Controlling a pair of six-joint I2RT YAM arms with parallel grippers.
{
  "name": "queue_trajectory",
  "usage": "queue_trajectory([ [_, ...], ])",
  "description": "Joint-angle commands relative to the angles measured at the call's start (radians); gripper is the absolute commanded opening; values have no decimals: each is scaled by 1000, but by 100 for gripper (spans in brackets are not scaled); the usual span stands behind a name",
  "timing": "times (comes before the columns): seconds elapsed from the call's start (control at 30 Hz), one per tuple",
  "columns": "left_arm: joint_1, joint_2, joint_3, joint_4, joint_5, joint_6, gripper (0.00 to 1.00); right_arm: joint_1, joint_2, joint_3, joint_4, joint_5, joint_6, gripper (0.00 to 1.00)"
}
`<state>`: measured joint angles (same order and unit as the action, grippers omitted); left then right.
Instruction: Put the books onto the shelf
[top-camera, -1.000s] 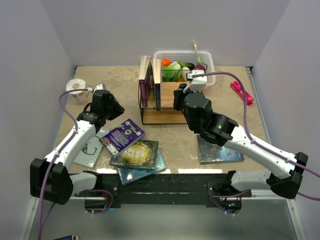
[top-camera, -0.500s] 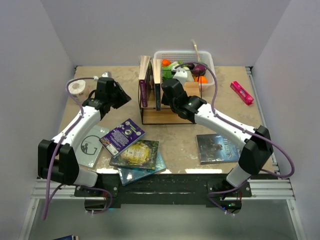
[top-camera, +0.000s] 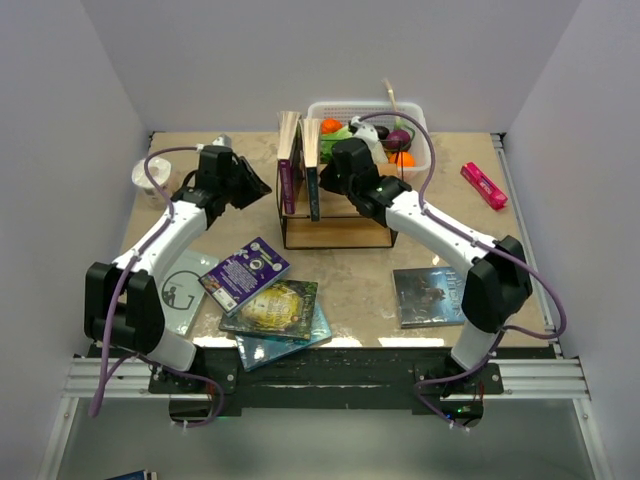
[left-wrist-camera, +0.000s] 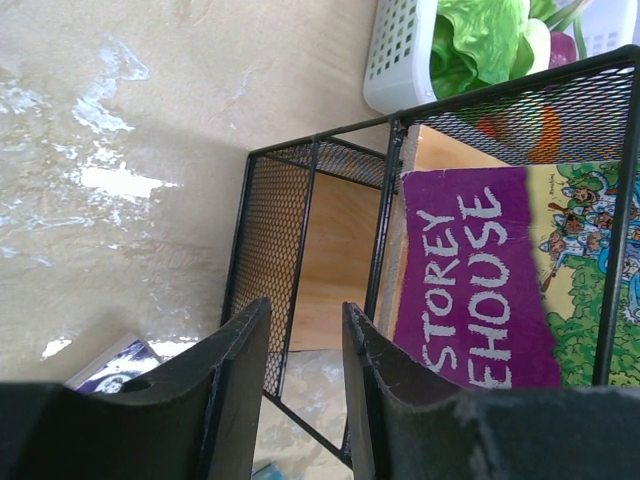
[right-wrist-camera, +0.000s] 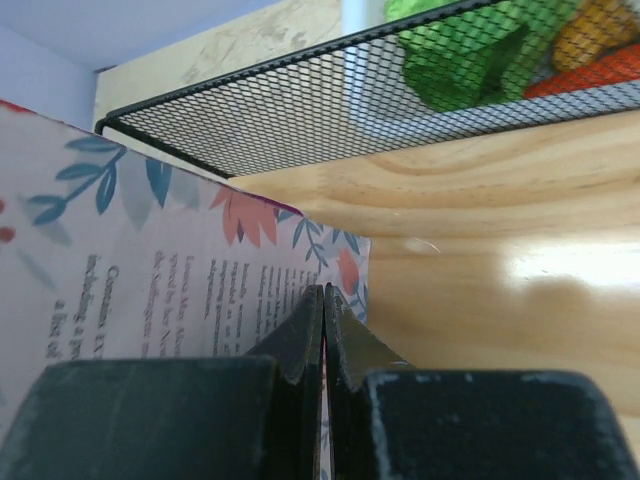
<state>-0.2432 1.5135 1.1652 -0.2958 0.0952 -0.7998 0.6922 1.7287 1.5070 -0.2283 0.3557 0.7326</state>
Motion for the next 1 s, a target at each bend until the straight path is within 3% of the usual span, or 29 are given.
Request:
queue_trajectory([
  [0.0,4,8,54,61,55,-22,40,-3,46,96,57,-112,19,0],
  [0.4,4,25,57,78,84,-30,40,-3,109,160,61,-196,14,0],
  [0.63,4,-9,68,96,87,-39,40,-2,45,124,49,-156,41,0],
  [0.77,4,-12,68,101,93,-47,40,13,81,206,-5,-170,15,0],
  [0.97,4,-24,73,89,92,-50,40,46,30,213,-37,-67,-22,0],
])
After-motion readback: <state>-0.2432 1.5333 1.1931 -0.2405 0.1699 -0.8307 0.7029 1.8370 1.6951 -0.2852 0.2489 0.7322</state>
